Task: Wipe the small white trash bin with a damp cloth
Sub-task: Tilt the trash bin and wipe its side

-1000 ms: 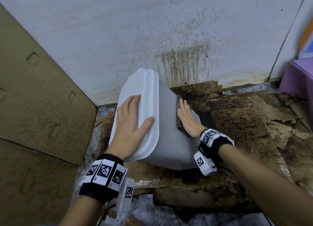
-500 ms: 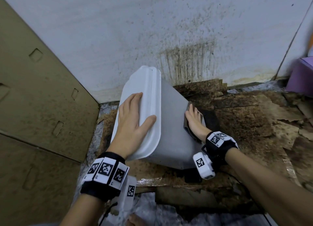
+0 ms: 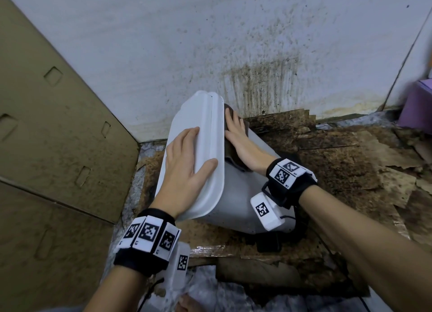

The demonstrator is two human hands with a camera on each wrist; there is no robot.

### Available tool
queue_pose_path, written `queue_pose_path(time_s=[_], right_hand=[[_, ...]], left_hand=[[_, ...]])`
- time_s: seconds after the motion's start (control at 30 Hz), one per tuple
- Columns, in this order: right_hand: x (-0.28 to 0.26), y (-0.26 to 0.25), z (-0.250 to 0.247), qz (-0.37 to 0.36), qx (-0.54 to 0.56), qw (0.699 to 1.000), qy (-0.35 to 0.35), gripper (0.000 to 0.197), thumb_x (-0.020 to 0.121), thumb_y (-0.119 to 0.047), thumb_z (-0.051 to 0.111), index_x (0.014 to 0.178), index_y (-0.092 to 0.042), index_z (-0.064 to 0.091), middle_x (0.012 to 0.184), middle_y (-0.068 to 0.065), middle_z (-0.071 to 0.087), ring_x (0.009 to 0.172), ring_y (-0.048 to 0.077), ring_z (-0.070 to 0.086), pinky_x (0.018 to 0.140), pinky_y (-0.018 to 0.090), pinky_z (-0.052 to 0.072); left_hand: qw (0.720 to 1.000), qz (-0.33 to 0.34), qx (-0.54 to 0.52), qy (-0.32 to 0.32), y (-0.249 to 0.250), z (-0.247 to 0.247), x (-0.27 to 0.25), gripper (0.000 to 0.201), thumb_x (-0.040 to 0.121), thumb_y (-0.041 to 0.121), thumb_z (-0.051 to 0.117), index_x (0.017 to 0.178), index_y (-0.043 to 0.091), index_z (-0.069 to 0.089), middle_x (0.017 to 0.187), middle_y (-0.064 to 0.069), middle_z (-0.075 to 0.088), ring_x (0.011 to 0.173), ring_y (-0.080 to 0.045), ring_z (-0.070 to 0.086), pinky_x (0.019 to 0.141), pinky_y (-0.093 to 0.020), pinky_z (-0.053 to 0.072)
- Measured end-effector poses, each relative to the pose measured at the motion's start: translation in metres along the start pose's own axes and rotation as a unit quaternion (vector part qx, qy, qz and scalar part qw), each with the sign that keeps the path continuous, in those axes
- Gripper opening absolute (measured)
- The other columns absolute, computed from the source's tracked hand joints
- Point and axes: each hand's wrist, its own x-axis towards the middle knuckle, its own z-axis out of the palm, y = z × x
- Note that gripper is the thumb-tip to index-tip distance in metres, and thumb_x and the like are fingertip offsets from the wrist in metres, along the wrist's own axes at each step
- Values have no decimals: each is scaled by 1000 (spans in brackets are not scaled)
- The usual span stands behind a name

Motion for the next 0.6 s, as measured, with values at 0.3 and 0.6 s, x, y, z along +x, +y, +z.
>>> queue_pose_path(time_s=[0.3, 0.6], right_hand=[[-8, 61, -4, 44, -11, 997, 57, 56, 109, -31, 17, 159, -27, -9, 167, -3, -20, 153, 14, -21, 125, 38, -9], [-30, 129, -25, 237, 30, 969, 55, 57, 110, -32, 21, 159, -26, -6, 168, 3, -15, 155, 21, -13, 124, 42, -5]], left_hand=[[1000, -1, -8, 0, -5, -2, 0, 77, 88, 59, 45, 155, 25, 27, 155, 12, 26, 143, 0, 16, 118, -32, 15], [1000, 0, -24, -3, -4, -2, 1, 77, 87, 59, 47, 154, 26, 28, 155, 11, 28, 145, -7, 18, 121, -37, 18]])
